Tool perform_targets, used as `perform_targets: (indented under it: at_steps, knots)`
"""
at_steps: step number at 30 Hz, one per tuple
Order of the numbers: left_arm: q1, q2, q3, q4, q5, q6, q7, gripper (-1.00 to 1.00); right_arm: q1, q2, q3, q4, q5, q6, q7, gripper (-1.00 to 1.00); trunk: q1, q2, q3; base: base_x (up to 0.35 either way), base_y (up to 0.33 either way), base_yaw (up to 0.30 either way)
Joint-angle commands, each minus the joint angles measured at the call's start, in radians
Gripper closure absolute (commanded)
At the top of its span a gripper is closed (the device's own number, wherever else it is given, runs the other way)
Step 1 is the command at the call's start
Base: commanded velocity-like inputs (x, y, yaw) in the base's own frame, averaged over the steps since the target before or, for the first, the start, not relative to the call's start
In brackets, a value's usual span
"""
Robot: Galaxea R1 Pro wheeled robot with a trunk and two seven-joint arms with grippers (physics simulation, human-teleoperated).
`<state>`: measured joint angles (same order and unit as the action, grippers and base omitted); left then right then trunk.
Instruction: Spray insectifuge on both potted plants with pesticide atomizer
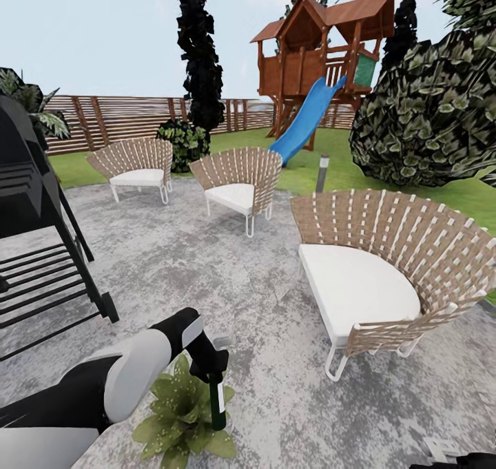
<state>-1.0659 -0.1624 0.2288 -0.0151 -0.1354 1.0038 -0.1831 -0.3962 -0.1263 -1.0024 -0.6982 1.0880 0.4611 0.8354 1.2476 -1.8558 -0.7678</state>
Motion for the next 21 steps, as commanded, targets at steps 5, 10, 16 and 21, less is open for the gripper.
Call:
perform_targets:
  at_steps: [5,10,16,21]
  knots:
    - [0.004,0.000,0.006,0.000,-0.009,0.005,-0.006,1.00,-0.001,0.001,-0.004,-0.001,0.006,0.002,0.007,-1.00,-0.019,0.035,0.007,0.000,0.000,0.000]
    - [0.049,-0.002,0.007,0.000,-0.010,0.004,-0.006,1.00,-0.001,0.000,-0.004,-0.001,0.006,0.002,0.007,-1.00,-0.031,0.056,0.008,0.000,0.000,0.000]
    - [0.090,-0.002,0.007,0.000,-0.009,0.004,-0.006,1.00,-0.001,-0.001,-0.004,-0.001,0.006,0.002,0.007,-1.00,-0.031,0.056,-0.001,0.000,0.000,0.000]
    - [0.100,0.000,0.012,0.000,-0.009,0.004,-0.006,1.00,-0.002,-0.002,-0.005,-0.001,0.006,0.002,0.007,-1.00,-0.031,0.056,-0.009,0.000,0.000,0.000]
